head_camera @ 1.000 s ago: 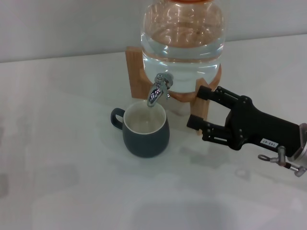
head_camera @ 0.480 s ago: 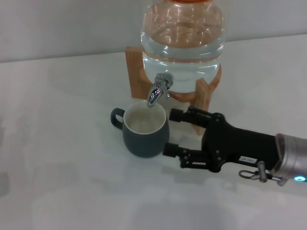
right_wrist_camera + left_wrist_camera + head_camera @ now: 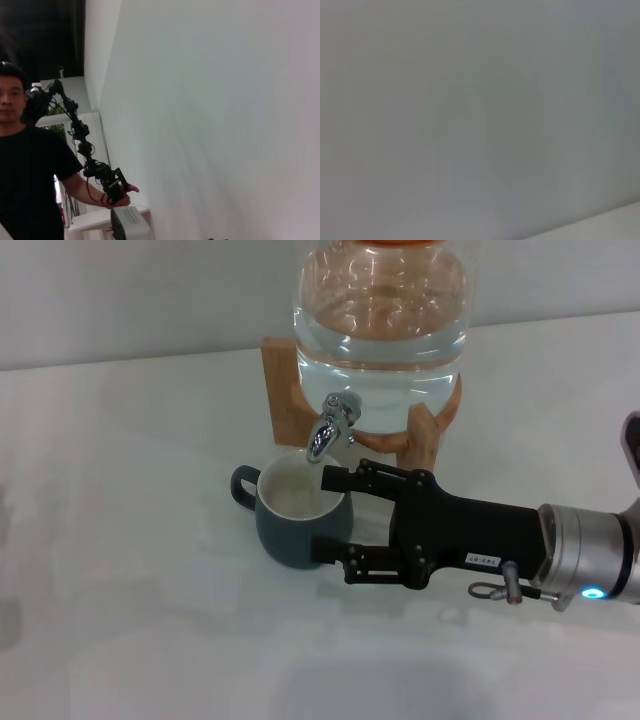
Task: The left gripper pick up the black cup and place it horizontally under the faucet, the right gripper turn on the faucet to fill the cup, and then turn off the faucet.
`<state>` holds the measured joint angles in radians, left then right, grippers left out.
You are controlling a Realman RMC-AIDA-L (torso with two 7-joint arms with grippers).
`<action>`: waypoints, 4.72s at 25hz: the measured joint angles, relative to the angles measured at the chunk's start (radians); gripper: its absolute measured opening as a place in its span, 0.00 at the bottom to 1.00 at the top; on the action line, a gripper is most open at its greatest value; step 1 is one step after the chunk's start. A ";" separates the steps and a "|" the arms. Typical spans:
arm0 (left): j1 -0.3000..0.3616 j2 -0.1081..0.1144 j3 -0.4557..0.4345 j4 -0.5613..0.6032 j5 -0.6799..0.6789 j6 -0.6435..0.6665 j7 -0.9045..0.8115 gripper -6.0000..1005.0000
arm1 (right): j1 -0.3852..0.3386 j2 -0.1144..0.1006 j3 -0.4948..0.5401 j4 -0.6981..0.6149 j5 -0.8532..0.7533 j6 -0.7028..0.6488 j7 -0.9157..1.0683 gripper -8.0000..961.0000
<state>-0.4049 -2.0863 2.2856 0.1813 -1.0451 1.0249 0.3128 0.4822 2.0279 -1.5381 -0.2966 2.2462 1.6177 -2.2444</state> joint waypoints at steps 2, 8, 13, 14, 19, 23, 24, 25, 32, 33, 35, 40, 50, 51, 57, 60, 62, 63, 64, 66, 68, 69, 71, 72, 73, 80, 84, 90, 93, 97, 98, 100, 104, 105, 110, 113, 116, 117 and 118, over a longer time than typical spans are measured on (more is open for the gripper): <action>0.000 0.000 0.000 0.002 0.000 -0.004 0.000 0.87 | 0.005 0.000 0.002 0.000 0.001 -0.007 0.001 0.88; -0.001 0.000 0.000 0.002 0.001 -0.005 0.000 0.87 | 0.009 0.000 0.006 -0.001 0.018 -0.038 0.003 0.88; -0.002 0.000 0.000 0.000 0.001 -0.008 0.000 0.87 | 0.008 0.000 0.006 -0.001 0.026 -0.060 0.003 0.88; -0.002 -0.001 0.000 0.000 0.001 -0.010 0.000 0.87 | 0.009 0.000 0.007 -0.002 0.027 -0.067 0.003 0.88; -0.002 0.001 0.000 0.000 0.001 -0.020 0.000 0.87 | 0.010 0.000 0.009 -0.003 0.037 -0.075 0.003 0.88; -0.002 0.001 0.000 0.001 0.001 -0.020 0.000 0.87 | 0.010 0.000 0.012 -0.003 0.040 -0.078 0.003 0.88; -0.002 0.001 0.000 0.001 0.001 -0.020 0.000 0.87 | 0.010 0.000 0.012 -0.003 0.040 -0.078 0.003 0.88; -0.002 0.000 0.000 0.001 0.000 -0.020 0.000 0.87 | 0.010 0.000 0.012 -0.003 0.040 -0.078 0.003 0.88; -0.002 0.000 0.000 0.000 0.000 -0.020 0.000 0.87 | 0.004 0.000 0.014 -0.003 0.042 -0.079 -0.003 0.88; -0.002 0.000 0.000 0.000 0.000 -0.020 0.000 0.87 | 0.003 0.000 0.014 -0.003 0.045 -0.079 -0.005 0.88; -0.002 0.000 0.000 0.000 0.000 -0.020 0.000 0.87 | 0.001 0.000 0.013 -0.003 0.049 -0.080 -0.009 0.88; -0.002 0.000 0.000 0.000 0.000 -0.020 0.000 0.87 | -0.001 0.000 0.018 -0.003 0.052 -0.083 -0.013 0.88; -0.002 0.001 0.000 0.001 -0.001 -0.019 0.000 0.87 | -0.011 0.000 0.053 -0.003 0.052 -0.094 -0.025 0.88; -0.002 0.001 0.000 0.001 -0.001 -0.019 0.000 0.87 | -0.012 0.000 0.054 -0.003 0.052 -0.094 -0.025 0.88; -0.011 0.002 0.000 -0.005 -0.003 -0.019 0.000 0.87 | -0.014 -0.002 0.066 -0.004 0.053 -0.090 -0.026 0.88; -0.012 0.002 0.000 -0.005 -0.004 -0.019 0.000 0.87 | -0.015 -0.003 0.068 -0.004 0.053 -0.089 -0.026 0.88; -0.013 0.002 0.000 -0.005 -0.005 -0.019 0.000 0.87 | -0.015 -0.004 0.074 -0.004 0.053 -0.088 -0.026 0.88; -0.013 0.002 0.000 -0.005 -0.005 -0.019 0.000 0.87 | -0.015 -0.004 0.077 -0.004 0.053 -0.088 -0.026 0.88; -0.014 0.002 0.000 -0.005 -0.005 -0.019 0.000 0.87 | -0.015 -0.005 0.079 -0.004 0.053 -0.088 -0.026 0.88; -0.014 0.002 0.000 -0.004 -0.005 -0.019 0.000 0.87 | -0.016 -0.005 0.081 -0.004 0.053 -0.088 -0.026 0.88; -0.014 0.002 0.000 -0.004 -0.005 -0.020 0.000 0.87 | -0.017 -0.006 0.081 -0.006 0.053 -0.088 -0.026 0.88; -0.014 0.002 0.000 -0.005 -0.005 -0.020 0.000 0.87 | -0.018 -0.007 0.081 -0.008 0.053 -0.088 -0.026 0.88; -0.014 0.002 0.000 -0.005 -0.005 -0.020 0.000 0.87 | -0.023 -0.008 0.081 -0.014 0.053 -0.088 -0.026 0.88; -0.014 0.002 0.000 -0.005 -0.005 -0.020 0.000 0.87 | -0.024 -0.008 0.082 -0.015 0.053 -0.088 -0.026 0.88; -0.014 0.002 0.000 -0.005 -0.005 -0.020 0.000 0.87 | -0.025 -0.008 0.083 -0.016 0.053 -0.088 -0.026 0.88; -0.014 0.000 0.000 -0.005 -0.005 -0.021 0.000 0.87 | -0.036 -0.009 0.092 -0.024 0.052 -0.088 -0.026 0.88; -0.014 0.000 0.000 -0.005 -0.004 -0.022 0.000 0.87 | -0.040 -0.009 0.093 -0.027 0.052 -0.088 -0.026 0.88; -0.014 0.000 0.000 -0.005 -0.002 -0.022 0.000 0.87 | -0.043 -0.009 0.107 -0.027 0.051 -0.089 -0.032 0.88; -0.014 0.001 0.000 -0.005 -0.002 -0.022 0.000 0.87 | -0.049 -0.010 0.122 -0.027 0.051 -0.082 -0.039 0.88; -0.014 0.001 0.000 -0.005 -0.005 -0.022 0.000 0.87 | -0.065 -0.015 0.156 -0.030 0.051 -0.062 -0.049 0.88; -0.014 0.001 0.000 -0.005 -0.005 -0.023 0.000 0.87 | -0.070 -0.015 0.164 -0.032 0.051 -0.057 -0.050 0.88; -0.014 0.002 -0.002 -0.005 -0.005 -0.028 0.000 0.87 | -0.081 -0.018 0.181 -0.041 0.050 -0.050 -0.050 0.88; -0.015 0.003 -0.005 -0.005 -0.005 -0.029 0.000 0.87 | -0.106 -0.021 0.246 -0.051 0.046 -0.051 -0.051 0.88; -0.015 0.003 -0.005 -0.005 -0.005 -0.029 0.000 0.87 | -0.110 -0.022 0.262 -0.052 0.044 -0.052 -0.051 0.88; -0.017 0.003 -0.008 -0.005 -0.006 -0.029 0.000 0.88 | -0.128 -0.029 0.378 -0.049 0.042 -0.070 -0.057 0.88; -0.019 0.003 -0.009 -0.005 -0.010 -0.029 0.000 0.88 | -0.137 -0.035 0.430 -0.044 0.042 -0.088 -0.065 0.88; -0.020 0.003 -0.011 -0.005 -0.021 -0.026 0.000 0.88 | -0.149 -0.037 0.495 -0.044 0.042 -0.121 -0.069 0.88; -0.020 0.003 -0.011 -0.005 -0.024 -0.025 0.000 0.88 | -0.152 -0.035 0.514 -0.044 0.042 -0.129 -0.071 0.88; -0.020 0.003 -0.011 -0.005 -0.031 -0.023 0.000 0.88 | -0.156 -0.033 0.535 -0.044 0.042 -0.141 -0.075 0.88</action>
<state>-0.4251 -2.0831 2.2747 0.1763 -1.0761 1.0015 0.3130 0.3265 1.9945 -1.0028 -0.3403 2.2884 1.4766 -2.3196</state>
